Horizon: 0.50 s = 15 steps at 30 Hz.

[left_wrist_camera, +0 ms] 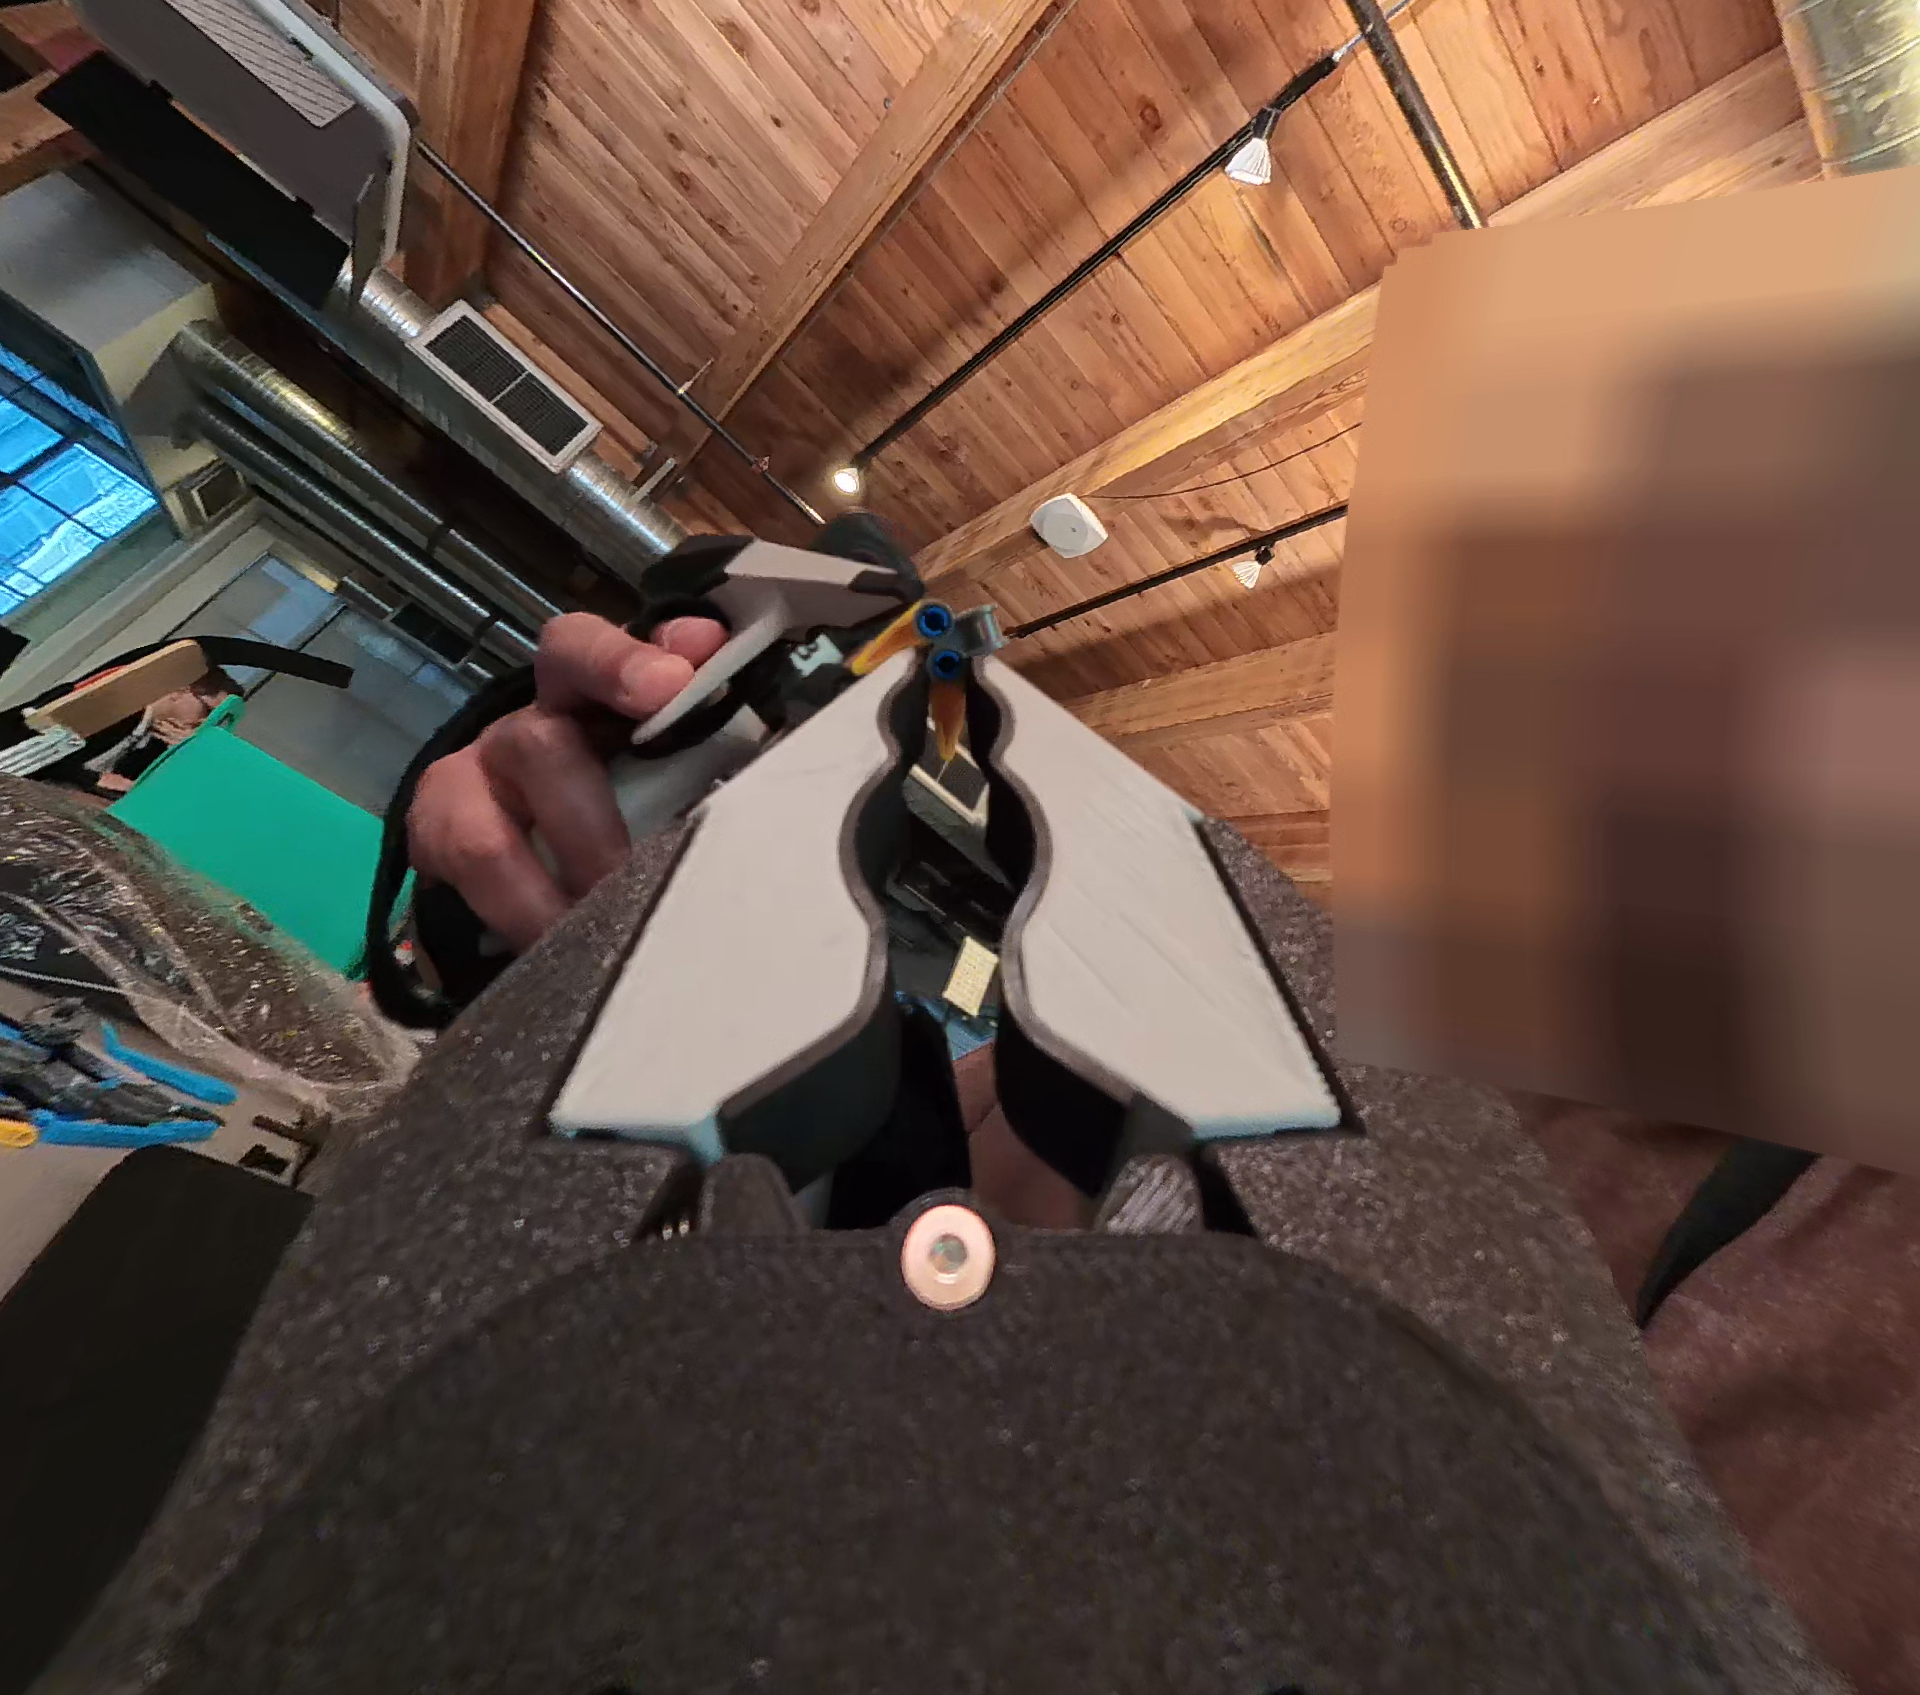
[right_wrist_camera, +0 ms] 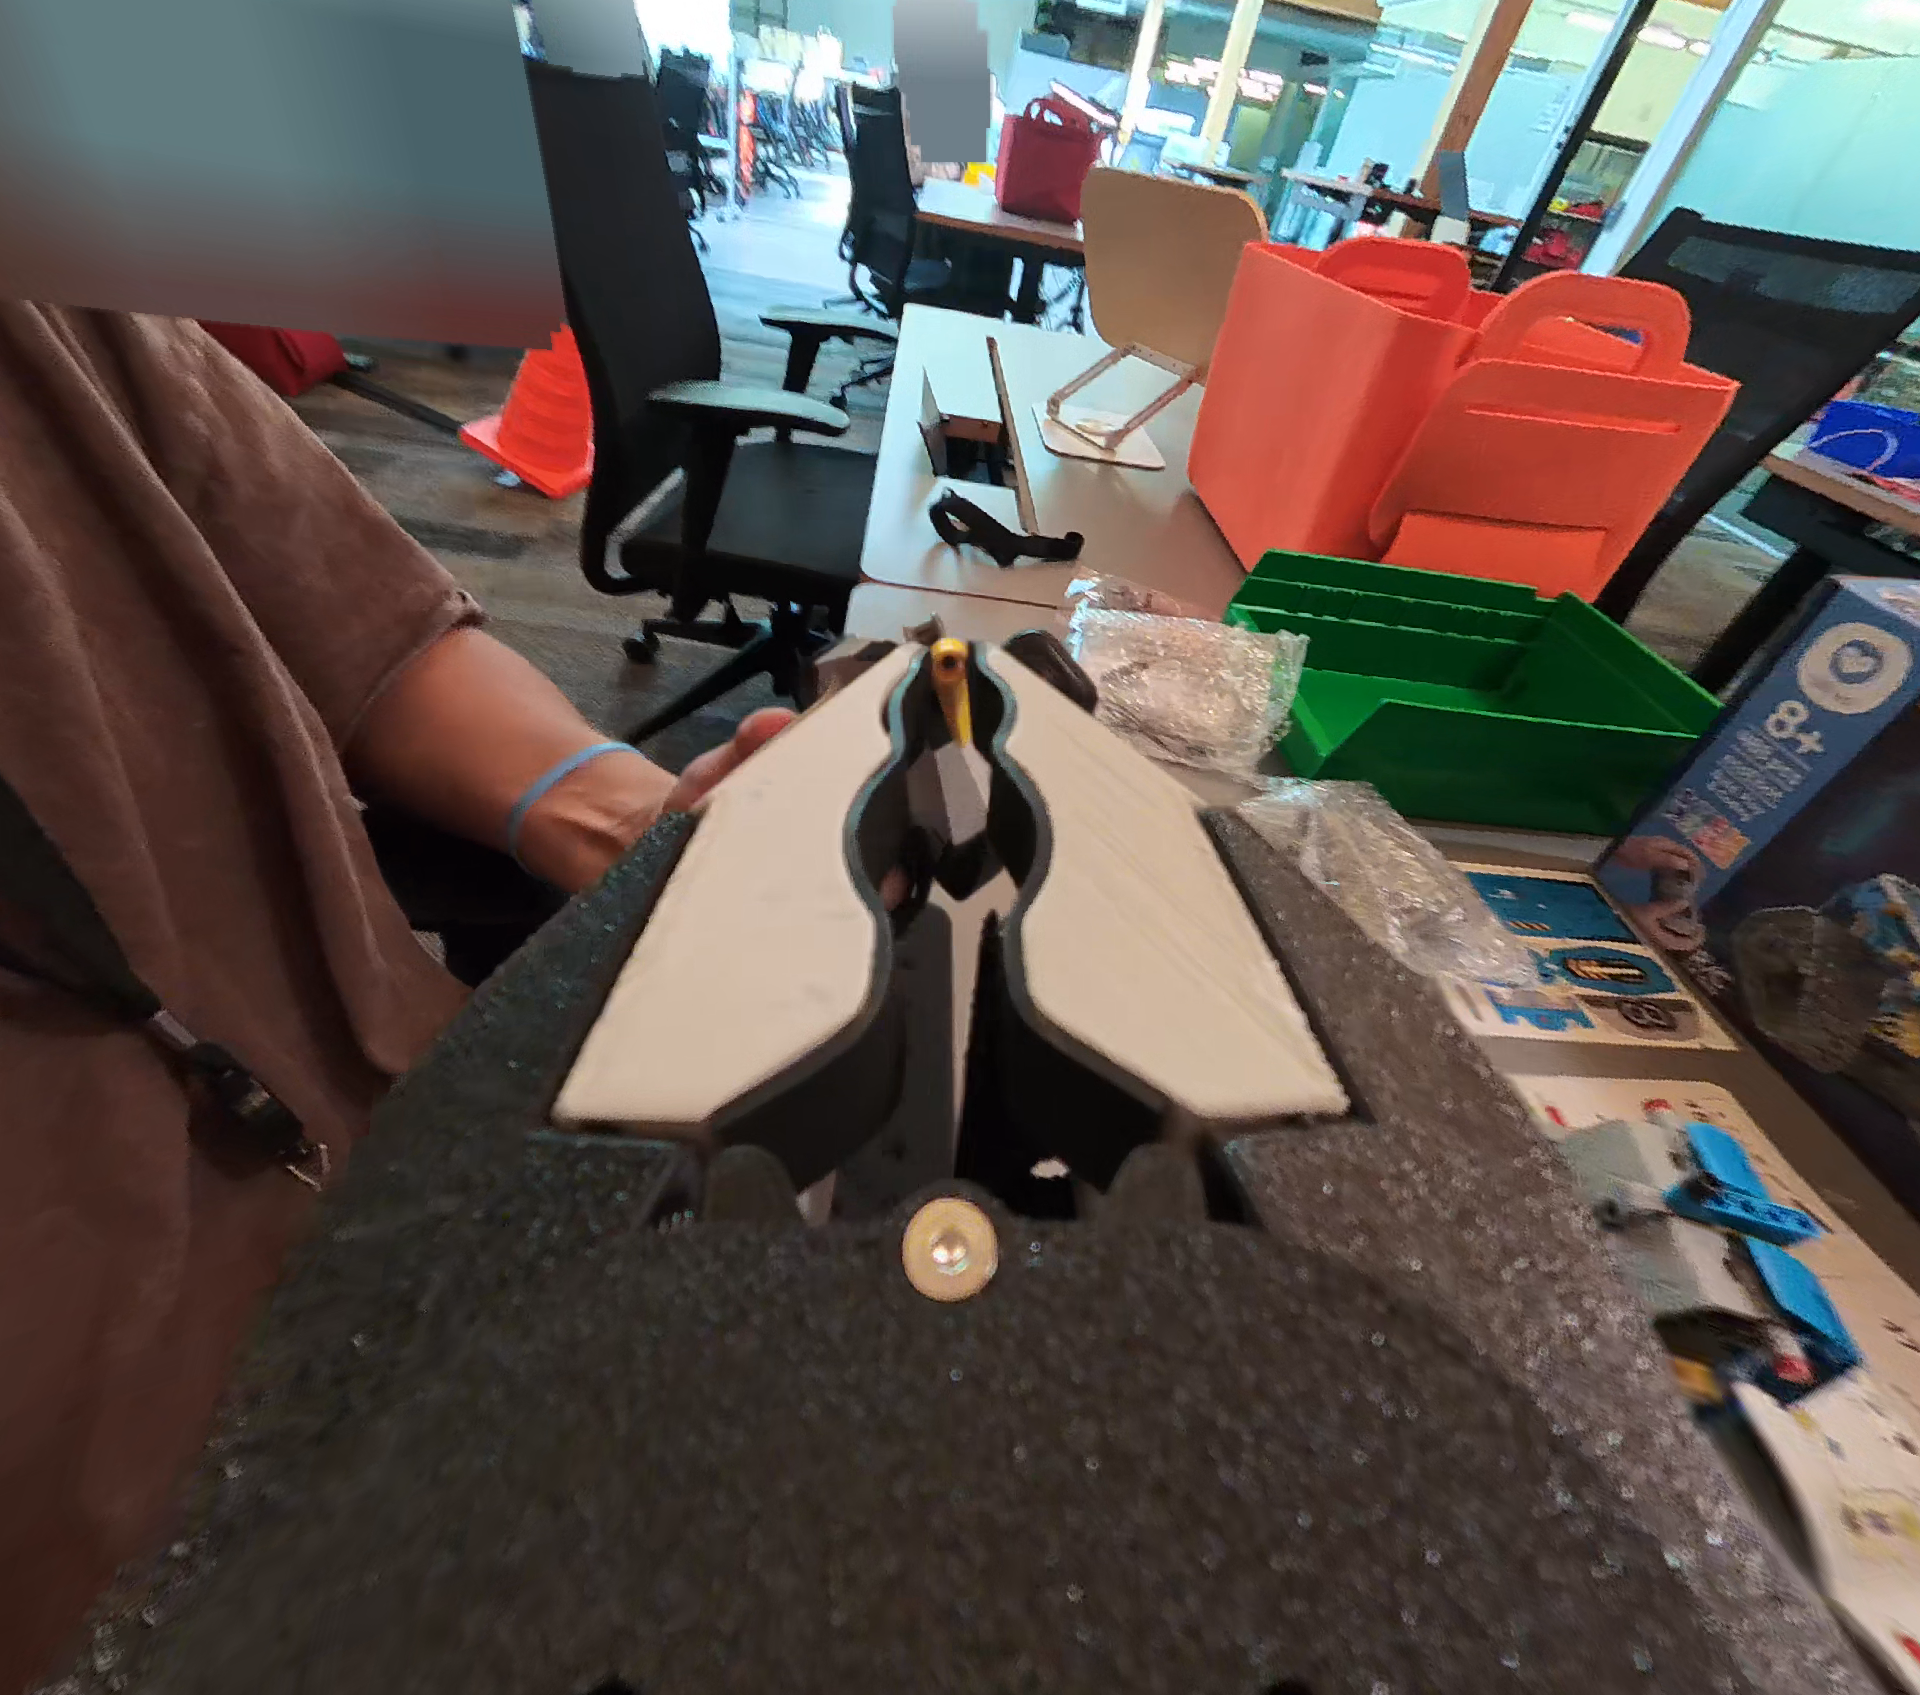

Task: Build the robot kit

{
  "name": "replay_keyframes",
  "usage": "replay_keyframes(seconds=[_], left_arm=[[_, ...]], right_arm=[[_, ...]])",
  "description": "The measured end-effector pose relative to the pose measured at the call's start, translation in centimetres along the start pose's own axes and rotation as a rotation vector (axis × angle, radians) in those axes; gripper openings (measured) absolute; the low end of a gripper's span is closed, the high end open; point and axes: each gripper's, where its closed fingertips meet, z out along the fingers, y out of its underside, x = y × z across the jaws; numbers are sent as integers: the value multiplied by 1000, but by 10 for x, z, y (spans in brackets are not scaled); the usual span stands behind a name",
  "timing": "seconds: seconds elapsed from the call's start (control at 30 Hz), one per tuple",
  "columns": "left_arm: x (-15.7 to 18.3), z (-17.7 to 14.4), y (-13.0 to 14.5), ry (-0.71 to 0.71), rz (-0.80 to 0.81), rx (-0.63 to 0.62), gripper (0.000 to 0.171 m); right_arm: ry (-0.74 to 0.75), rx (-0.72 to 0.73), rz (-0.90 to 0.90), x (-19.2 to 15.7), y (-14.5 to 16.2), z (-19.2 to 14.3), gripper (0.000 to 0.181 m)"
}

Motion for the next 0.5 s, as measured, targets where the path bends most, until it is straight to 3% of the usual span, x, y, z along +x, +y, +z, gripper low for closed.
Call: replay_keyframes(seconds=[0.13, 0.5], left_arm=[[-5, 1, 3, -66, 66, -65, 5], [-12, 1, 23, -241, 353, -382, 6]], right_arm=[[10, -8, 8, 1, 3, -4, 6], [-73, -220, -8, -11, 14, -16, 6]])
